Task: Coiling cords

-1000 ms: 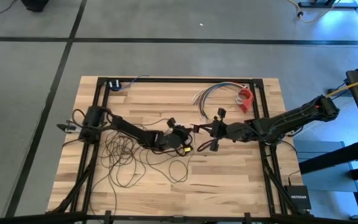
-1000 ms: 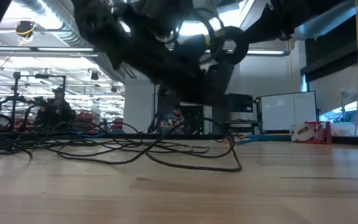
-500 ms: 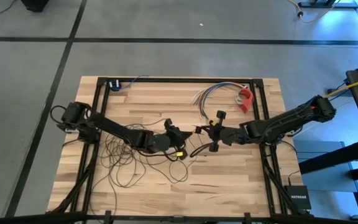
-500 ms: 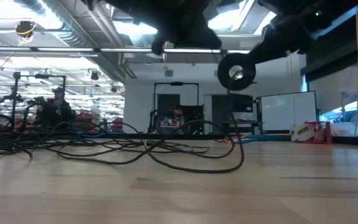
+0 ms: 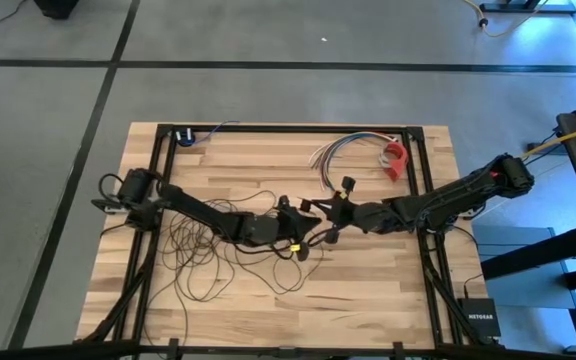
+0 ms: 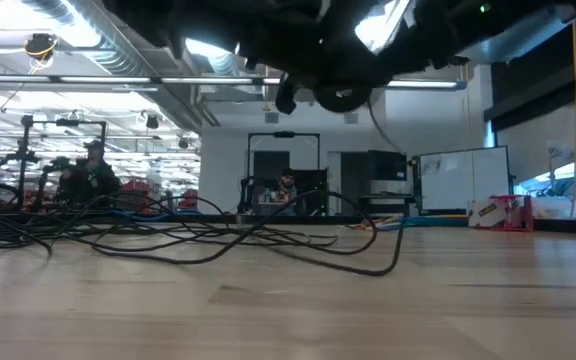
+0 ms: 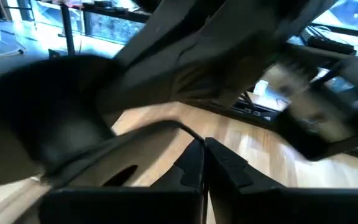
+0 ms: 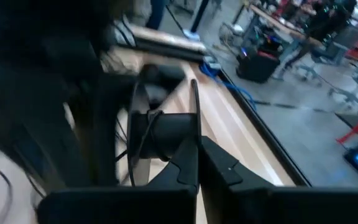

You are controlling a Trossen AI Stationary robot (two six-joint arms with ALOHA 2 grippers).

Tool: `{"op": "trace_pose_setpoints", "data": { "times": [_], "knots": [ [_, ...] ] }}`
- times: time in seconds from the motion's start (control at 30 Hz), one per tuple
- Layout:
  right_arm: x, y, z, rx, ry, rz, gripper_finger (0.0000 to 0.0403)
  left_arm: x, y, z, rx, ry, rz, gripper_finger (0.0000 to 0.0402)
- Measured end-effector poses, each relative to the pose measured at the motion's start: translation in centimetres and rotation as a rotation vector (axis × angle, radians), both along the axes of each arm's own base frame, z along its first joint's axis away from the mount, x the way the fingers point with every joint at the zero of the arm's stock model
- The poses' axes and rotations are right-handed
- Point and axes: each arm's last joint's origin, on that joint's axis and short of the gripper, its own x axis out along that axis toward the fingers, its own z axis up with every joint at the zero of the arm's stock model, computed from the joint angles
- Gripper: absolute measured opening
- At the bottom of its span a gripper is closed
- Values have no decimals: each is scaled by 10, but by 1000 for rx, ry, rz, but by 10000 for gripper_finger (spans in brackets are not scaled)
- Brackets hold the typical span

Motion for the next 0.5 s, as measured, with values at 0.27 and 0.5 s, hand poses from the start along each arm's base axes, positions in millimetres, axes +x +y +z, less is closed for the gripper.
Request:
{"op": "trace_pose_setpoints", "data": {
  "times": [0.27,0.5],
  "knots": [
    [-2,0,16,41,-117,23,3,0,1,-11,58,73,33,4],
    [-19,-3,35,83,-159,52,3,-4,7,-24,109,215,104,4]
  ]
}}
